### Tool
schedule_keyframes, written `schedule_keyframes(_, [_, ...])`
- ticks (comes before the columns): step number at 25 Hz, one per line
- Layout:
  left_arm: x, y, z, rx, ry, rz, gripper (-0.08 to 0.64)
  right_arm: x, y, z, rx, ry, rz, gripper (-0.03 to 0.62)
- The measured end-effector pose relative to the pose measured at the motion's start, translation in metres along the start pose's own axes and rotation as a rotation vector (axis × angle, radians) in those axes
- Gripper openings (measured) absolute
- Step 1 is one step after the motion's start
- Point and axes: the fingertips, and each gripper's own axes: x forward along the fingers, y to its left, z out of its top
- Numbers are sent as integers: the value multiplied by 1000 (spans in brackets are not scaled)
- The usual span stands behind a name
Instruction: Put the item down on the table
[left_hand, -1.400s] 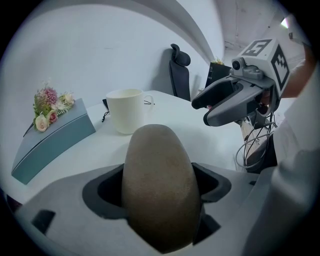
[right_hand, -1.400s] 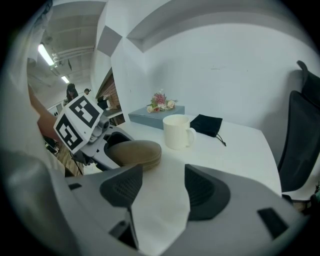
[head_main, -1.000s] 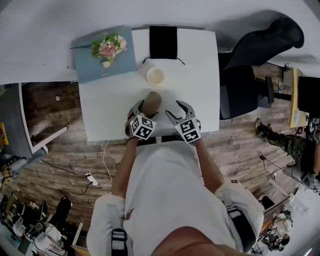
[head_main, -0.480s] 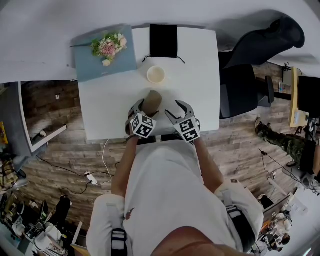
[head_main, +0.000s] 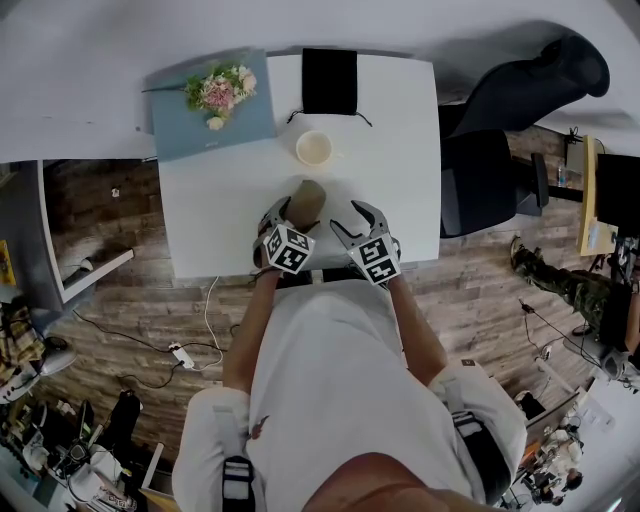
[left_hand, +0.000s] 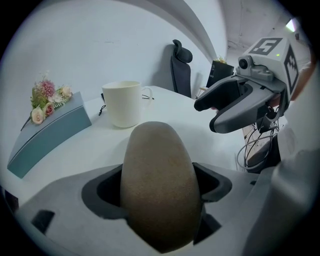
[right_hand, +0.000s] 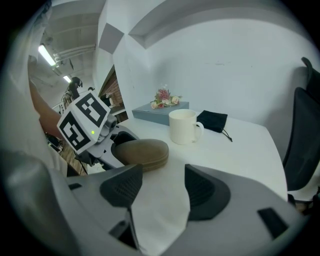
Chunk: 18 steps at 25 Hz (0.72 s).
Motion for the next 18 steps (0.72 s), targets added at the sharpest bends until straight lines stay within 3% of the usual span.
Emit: schedule_keyframes(18, [-7,3,-7,-39,-8,9,423,-7,16,-2,-4,-10,-14,270])
